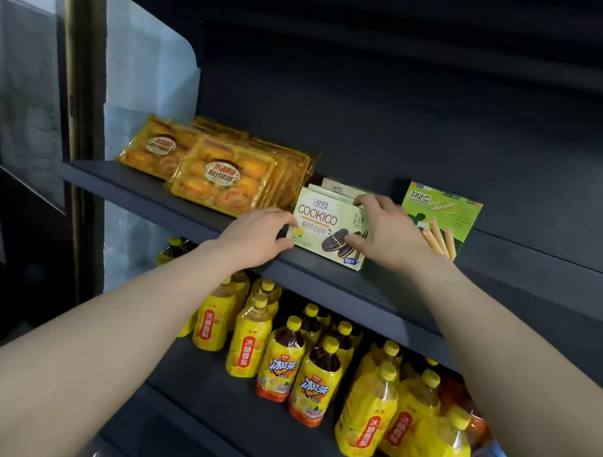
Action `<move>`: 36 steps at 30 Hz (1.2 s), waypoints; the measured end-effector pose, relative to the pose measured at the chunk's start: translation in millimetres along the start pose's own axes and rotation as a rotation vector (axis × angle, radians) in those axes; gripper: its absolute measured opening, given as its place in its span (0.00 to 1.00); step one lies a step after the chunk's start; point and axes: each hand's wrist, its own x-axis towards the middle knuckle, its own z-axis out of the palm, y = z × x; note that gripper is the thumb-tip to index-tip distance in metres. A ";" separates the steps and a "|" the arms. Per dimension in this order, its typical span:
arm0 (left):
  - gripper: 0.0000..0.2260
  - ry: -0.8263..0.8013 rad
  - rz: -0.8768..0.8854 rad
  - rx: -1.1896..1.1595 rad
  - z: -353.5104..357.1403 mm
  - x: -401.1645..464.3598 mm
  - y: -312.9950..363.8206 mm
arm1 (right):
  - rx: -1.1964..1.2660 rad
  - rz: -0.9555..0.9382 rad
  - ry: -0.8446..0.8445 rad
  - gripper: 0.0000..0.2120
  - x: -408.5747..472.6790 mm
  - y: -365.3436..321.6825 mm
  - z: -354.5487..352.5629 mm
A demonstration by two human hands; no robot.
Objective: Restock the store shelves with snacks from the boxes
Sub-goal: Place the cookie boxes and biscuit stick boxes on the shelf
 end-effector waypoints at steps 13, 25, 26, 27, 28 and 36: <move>0.19 -0.148 -0.093 0.143 38.0 89.0 -7.2 | -0.116 -0.023 -0.011 0.28 86.0 30.5 51.9; 0.19 -0.007 -0.050 0.096 25.9 65.4 -11.0 | -0.249 -0.044 0.093 0.28 58.5 20.5 41.6; 0.20 0.030 -0.039 0.093 21.2 55.1 -11.9 | -0.271 -0.050 0.106 0.27 48.7 14.0 39.5; 0.21 0.067 -0.026 0.094 16.5 43.6 -13.0 | -0.285 -0.055 0.117 0.27 38.1 6.7 37.7; 0.21 0.104 -0.011 0.092 12.0 31.5 -14.4 | -0.289 -0.061 0.134 0.26 26.9 -1.3 35.4; 0.18 0.403 0.061 0.041 -6.8 -85.5 -36.7 | -0.254 -0.188 0.380 0.20 -72.6 -83.4 29.5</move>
